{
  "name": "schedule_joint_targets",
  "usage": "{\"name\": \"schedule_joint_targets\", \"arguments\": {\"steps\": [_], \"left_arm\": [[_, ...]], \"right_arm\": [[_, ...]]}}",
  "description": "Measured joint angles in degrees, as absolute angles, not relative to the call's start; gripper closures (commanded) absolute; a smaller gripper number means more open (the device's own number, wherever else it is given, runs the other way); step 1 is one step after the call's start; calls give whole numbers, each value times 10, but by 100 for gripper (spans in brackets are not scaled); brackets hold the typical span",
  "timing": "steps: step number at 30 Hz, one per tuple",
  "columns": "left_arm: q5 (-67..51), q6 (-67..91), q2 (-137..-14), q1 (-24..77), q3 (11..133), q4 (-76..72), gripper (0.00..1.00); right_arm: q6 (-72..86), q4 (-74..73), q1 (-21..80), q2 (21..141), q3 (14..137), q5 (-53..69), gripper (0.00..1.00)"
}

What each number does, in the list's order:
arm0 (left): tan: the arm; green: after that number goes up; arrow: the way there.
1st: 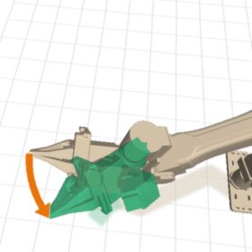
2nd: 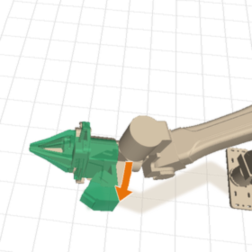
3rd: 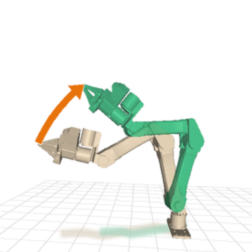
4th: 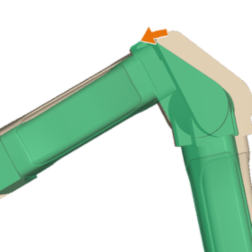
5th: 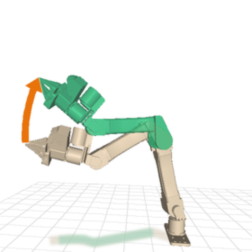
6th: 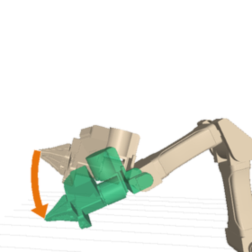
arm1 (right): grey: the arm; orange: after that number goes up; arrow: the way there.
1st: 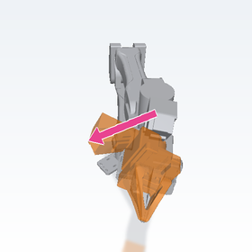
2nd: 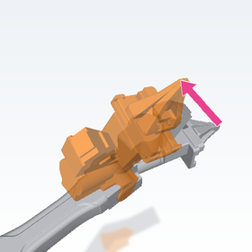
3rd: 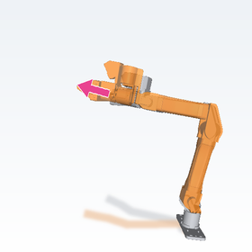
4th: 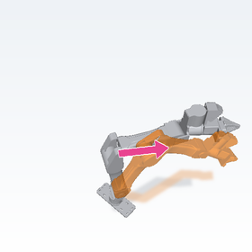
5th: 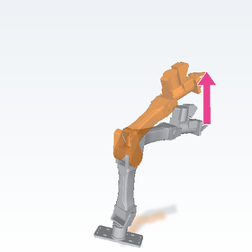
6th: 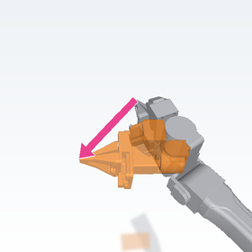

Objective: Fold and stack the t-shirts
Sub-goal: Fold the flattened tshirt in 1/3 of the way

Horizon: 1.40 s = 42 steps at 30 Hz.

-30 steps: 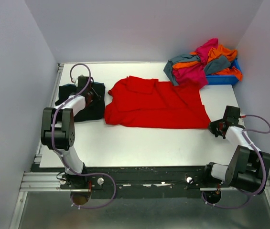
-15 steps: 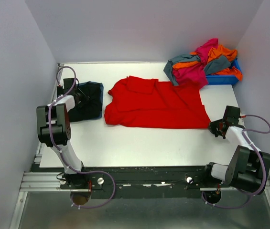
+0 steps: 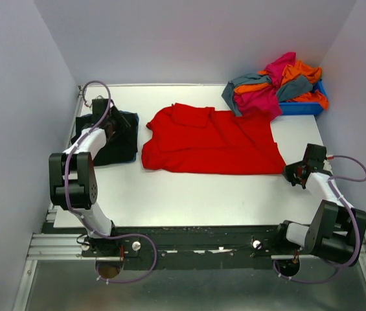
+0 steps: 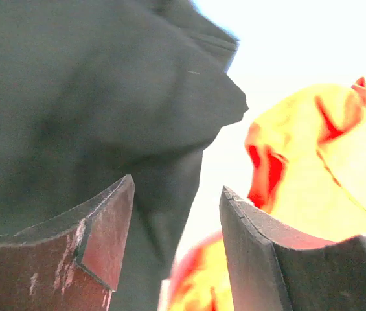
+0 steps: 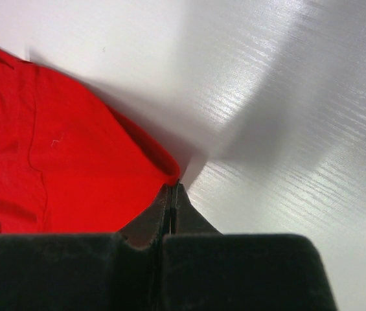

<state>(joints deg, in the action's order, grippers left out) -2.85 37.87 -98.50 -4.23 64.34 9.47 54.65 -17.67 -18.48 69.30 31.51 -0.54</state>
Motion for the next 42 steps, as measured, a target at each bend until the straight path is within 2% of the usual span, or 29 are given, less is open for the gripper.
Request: {"name": "schedule_joint_targets", "arguments": {"steps": [2, 4, 7, 10, 15, 17, 28, 42], "left_arm": [[-28, 377, -974, -18, 652, 99, 35], [-25, 376, -963, 13, 661, 102, 42], [-23, 375, -955, 44, 670, 104, 68], [-21, 374, -965, 53, 680, 109, 90], [-4, 376, -1006, 48, 690, 117, 93], [0, 378, -1007, 46, 680, 118, 100], [74, 386, -941, 6, 661, 126, 100], [72, 379, -1079, 28, 708, 130, 100]], "right_arm": [[545, -176, -185, 693, 315, -4, 99], [544, -176, -185, 693, 315, -4, 99], [544, -174, -185, 693, 313, 1, 99], [543, -171, -185, 693, 311, 8, 99], [541, -167, -185, 693, 310, 15, 99], [540, -165, -185, 693, 310, 18, 99], [539, -154, -185, 710, 308, 36, 99], [539, -150, -185, 710, 308, 38, 99]]}}
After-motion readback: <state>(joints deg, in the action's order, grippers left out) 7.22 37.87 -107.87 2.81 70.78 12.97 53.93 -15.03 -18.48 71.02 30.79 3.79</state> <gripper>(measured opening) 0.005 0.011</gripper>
